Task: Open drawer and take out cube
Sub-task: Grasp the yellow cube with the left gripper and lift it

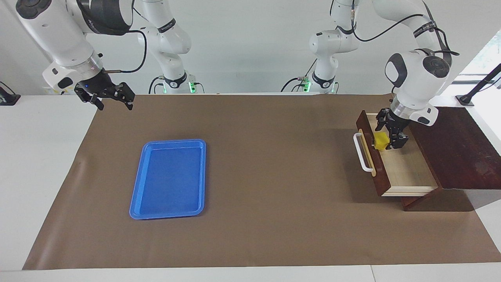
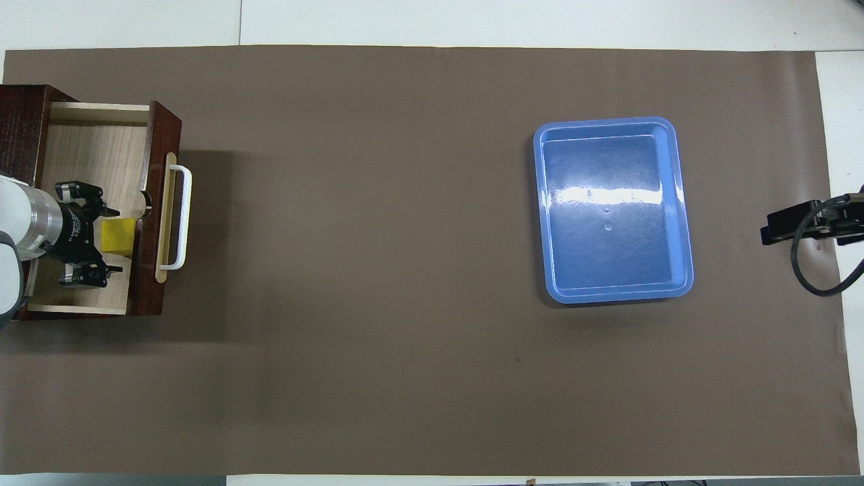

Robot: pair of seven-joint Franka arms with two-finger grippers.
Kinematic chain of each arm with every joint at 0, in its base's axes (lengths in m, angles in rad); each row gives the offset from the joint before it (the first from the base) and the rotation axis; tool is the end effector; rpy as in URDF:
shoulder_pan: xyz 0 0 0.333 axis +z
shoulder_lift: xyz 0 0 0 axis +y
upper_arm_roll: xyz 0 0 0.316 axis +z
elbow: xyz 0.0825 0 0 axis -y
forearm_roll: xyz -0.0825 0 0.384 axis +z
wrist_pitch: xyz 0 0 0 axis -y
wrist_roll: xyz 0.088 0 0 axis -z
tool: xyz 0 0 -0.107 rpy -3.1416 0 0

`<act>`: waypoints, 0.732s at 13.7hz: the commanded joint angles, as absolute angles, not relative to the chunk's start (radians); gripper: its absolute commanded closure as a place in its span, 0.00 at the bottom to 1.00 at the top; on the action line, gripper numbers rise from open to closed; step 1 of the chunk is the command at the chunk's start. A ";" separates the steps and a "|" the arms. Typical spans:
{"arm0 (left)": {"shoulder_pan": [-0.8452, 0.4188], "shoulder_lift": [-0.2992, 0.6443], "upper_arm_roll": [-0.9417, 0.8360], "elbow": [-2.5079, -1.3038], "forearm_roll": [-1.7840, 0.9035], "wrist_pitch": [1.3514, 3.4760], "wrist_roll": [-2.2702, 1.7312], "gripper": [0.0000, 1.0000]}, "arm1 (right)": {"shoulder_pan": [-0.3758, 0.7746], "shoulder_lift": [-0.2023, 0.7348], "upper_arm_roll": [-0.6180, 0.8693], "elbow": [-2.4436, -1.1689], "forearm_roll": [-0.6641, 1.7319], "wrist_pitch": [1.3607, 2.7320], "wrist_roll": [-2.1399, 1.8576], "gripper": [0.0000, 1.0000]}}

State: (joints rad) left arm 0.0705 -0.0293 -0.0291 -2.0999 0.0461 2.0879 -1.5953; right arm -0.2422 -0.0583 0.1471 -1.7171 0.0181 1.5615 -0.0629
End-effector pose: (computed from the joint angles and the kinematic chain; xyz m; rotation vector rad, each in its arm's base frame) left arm 0.5391 0.0245 0.4342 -2.1603 -2.2563 -0.0643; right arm 0.5290 -0.0465 0.5863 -3.1202 0.0524 0.1513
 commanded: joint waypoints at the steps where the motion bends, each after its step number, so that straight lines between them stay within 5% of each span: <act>1: 0.058 -0.052 -0.026 -2.120 0.031 2.102 -1.612 0.45 | -0.250 -0.080 0.150 -1.736 0.035 1.551 -0.055 0.00; 4: 0.063 -0.049 -0.026 -2.099 0.031 2.097 -1.612 1.00 | -0.250 -0.080 0.150 -1.736 0.034 1.552 -0.057 0.00; 10: 0.052 0.041 -0.032 -1.702 0.022 1.732 -1.620 1.00 | -0.249 -0.081 0.152 -1.736 0.034 1.552 -0.048 0.00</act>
State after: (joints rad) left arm 0.0695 -0.0132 -0.0289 -1.8266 0.0443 1.8259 -1.6044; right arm -0.2422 -0.0585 0.1471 -1.7171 0.0181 1.5612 -0.0628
